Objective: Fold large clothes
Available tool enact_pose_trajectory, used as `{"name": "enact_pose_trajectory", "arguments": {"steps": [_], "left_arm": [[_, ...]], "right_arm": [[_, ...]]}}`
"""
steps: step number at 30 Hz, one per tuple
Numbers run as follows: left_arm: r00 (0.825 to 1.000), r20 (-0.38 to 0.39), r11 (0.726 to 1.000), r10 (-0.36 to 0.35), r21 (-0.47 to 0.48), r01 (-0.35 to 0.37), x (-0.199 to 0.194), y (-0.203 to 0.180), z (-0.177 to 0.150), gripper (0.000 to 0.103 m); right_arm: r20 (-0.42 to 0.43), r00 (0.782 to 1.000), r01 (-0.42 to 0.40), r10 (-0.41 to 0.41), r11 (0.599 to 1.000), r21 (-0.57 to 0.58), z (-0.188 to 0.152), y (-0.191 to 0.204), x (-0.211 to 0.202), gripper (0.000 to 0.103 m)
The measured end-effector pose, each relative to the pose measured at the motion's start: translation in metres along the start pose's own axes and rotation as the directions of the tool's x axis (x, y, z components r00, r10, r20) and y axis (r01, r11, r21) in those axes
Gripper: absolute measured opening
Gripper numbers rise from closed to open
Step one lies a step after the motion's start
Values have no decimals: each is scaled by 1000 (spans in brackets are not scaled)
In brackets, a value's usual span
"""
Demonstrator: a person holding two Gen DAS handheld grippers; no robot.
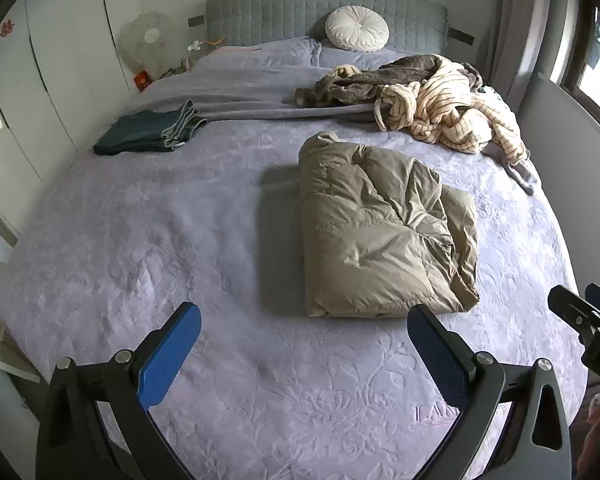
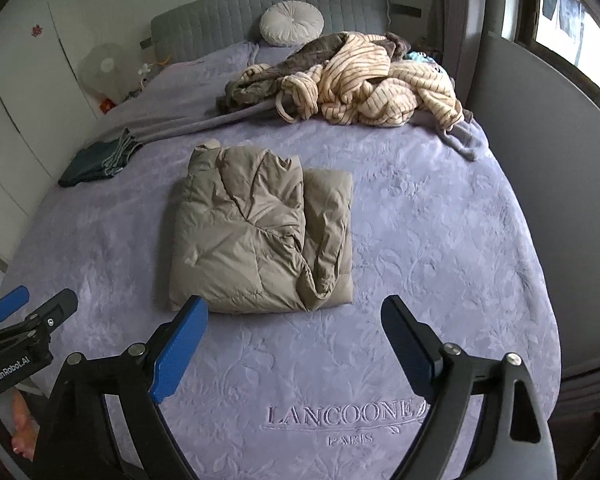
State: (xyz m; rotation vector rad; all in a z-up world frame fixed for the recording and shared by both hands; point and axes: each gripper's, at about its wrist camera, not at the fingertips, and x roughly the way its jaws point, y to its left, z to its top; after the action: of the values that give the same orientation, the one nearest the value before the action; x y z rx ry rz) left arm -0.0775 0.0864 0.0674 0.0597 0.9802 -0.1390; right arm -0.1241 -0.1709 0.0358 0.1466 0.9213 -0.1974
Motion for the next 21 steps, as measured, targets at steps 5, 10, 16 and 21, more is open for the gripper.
{"name": "enact_pose_trajectory", "arguments": {"steps": [5,10,16,21], "left_arm": [[1000,4,1000,-3,-1,3,-5,3,4,103],[1000,6,1000,-3,1,3,-6,5,6,103],[1000,5,1000,-3,3,3,-6,6,6,103],[1000,3,1000,-2,-1,2,-5,5,5,103]], "right_arm": [[0,1000,10,-10,1000,-5,1,3,-2,90],[-1,1000,16,-16,1000,-3,2,2,-3,90],[-7,1000,22,-22,1000,3,2,-1,-4,90],[-7,1000,22,-22,1000,1,3,-2,-3,90]]}}
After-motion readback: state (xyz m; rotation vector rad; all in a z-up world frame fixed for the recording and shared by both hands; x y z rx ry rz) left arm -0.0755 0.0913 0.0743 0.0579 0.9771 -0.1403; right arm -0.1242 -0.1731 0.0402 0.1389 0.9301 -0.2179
